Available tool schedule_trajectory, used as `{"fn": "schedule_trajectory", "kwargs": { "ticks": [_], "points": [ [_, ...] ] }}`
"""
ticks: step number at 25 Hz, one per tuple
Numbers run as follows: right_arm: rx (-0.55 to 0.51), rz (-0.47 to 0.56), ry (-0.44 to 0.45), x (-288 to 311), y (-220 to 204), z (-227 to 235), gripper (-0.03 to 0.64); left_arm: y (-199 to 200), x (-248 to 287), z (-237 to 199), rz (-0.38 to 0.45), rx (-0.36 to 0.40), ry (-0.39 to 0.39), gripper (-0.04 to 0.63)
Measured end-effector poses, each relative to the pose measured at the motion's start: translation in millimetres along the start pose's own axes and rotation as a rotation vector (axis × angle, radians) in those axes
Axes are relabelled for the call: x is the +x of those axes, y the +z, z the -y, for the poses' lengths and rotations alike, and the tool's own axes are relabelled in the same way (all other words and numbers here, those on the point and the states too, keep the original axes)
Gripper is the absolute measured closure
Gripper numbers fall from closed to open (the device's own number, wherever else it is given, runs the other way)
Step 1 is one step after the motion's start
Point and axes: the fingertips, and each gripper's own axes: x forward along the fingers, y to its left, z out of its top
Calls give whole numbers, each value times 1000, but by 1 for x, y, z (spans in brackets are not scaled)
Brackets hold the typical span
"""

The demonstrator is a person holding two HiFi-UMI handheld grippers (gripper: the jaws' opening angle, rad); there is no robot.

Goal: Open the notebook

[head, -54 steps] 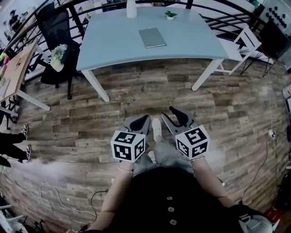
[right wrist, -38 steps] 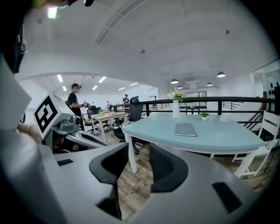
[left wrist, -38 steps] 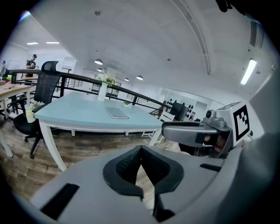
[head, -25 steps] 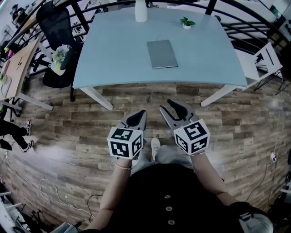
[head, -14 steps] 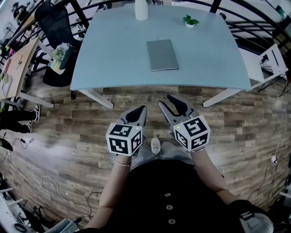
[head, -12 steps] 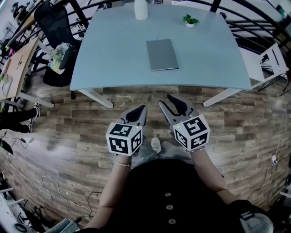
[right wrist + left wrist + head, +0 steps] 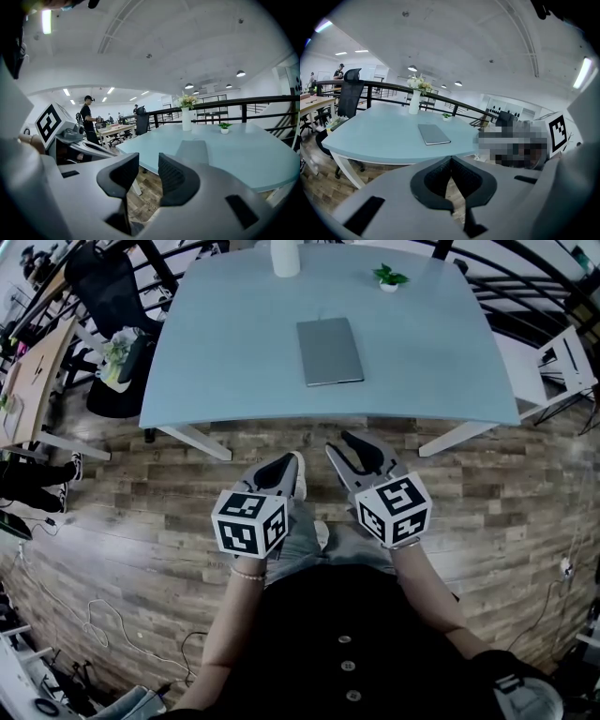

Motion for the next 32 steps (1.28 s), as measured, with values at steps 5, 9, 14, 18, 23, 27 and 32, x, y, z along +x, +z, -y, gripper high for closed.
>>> {"fn": "schedule_trajectory", "kwargs": {
  "ticks": [5, 9, 14, 18, 23, 27, 32],
  "points": [
    [16, -22, -7, 11, -4, 11, 485, 8, 14, -4, -9, 2, -13, 578],
    [32, -32, -26, 20, -5, 28, 485, 15, 31, -12, -29, 11, -23, 578],
    [53, -18, -48, 38, 5, 47, 485, 34, 50, -29, -43, 32, -29, 578],
    [59, -18, -52, 61, 15, 55, 485, 50, 67, -43, -47, 34, -48, 578],
    [52, -18, -75, 89, 30, 74, 485, 72, 91, -61, -44, 40, -73, 578],
    [46, -17, -98, 116, 42, 88, 485, 92, 104, -90, -31, 37, -75, 578],
    [35, -24, -116, 142, 56, 102, 485, 113, 119, -111, -30, 37, -93, 578]
  ]
}}
